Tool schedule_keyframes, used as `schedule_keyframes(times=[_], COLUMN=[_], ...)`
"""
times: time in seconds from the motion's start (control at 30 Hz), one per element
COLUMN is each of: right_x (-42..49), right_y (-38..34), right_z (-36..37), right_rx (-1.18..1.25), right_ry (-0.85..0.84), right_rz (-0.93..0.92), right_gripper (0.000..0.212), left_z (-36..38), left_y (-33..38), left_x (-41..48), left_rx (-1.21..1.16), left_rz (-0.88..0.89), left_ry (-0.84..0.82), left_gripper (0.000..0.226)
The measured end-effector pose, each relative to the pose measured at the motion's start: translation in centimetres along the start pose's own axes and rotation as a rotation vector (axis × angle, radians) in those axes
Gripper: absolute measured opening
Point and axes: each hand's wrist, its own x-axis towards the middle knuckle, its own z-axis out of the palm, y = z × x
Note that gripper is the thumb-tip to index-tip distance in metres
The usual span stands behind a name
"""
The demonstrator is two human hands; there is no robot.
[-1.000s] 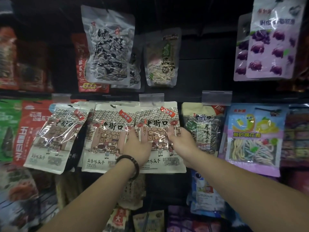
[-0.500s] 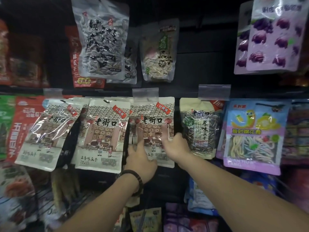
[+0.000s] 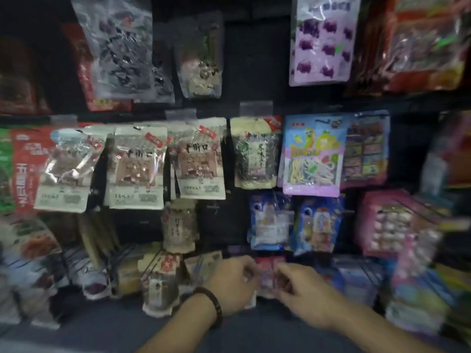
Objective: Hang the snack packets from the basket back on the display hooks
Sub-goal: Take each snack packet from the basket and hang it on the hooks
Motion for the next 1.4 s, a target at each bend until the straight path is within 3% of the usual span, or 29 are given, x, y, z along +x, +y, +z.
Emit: schedule_keyframes(times=[0.1,0.2,0.4,0.53,0.7,0.8,0.87,0.97,1.03,1.13,1.27,1.4], right_x=[-8.8,-17.3,-31.4,-36.0,-35.3,-33.1,-31.6,-29.8,-28.5,-27.9,-27.4,-28.0], right_y=[4.3,9.9,19.1,24.0,26.6,29.7,32.1,35.8,36.9,38.1,37.5,36.8], right_z=[4.2,9.6,17.5,20.6,19.4,20.2,21.1,23.1,24.1,26.3,26.5,25.9], right_rx=[0.011,0.094,0.204,0.249,0.204,0.166,0.144,-0.039,-0.194,-0.271,-0.397,-0.264], right_ry=[-0.02,-0.014,-0.071,-0.159,-0.193,-0.237,-0.28,-0.418,-0.502,-0.484,-0.396,-0.336], right_rz=[0.073,0.278,0.656,0.826,0.973,0.949,0.922,0.809,0.716,0.718,0.724,0.75], right_gripper=[0.021,0.031,0.008,0.014,0.025,0.028,0.049,0.093,0.109,0.1,0.069,0.057], left_z=[6.9,14.7,28.5,33.4,37.5,39.4,40.1,41.1,41.7,42.6,43.2,43.2], left_y=[1.3,1.5,-0.7,-1.3,-1.3,-1.0,-0.8,-1.5,-2.1,-2.4,-2.1,-1.5], left_x=[-4.8,-9.7,-16.2,-16.4,-15.4,-15.0,-14.6,-13.9,-13.4,-12.9,-12.6,-12.5], left_rx=[-0.005,-0.014,-0.054,0.02,0.084,0.229,0.273,0.22,0.218,0.224,0.191,0.163], left_rz=[0.036,0.027,-0.055,-0.081,-0.106,-0.048,-0.029,-0.061,-0.073,-0.104,-0.139,-0.134], left_ry=[-0.127,-0.25,-0.484,-0.588,-0.636,-0.695,-0.755,-0.798,-0.778,-0.759,-0.753,-0.759], left_gripper=[0.008,0.01,0.012,0.013,0.011,0.019,0.027,0.021,0.019,0.021,0.022,0.019])
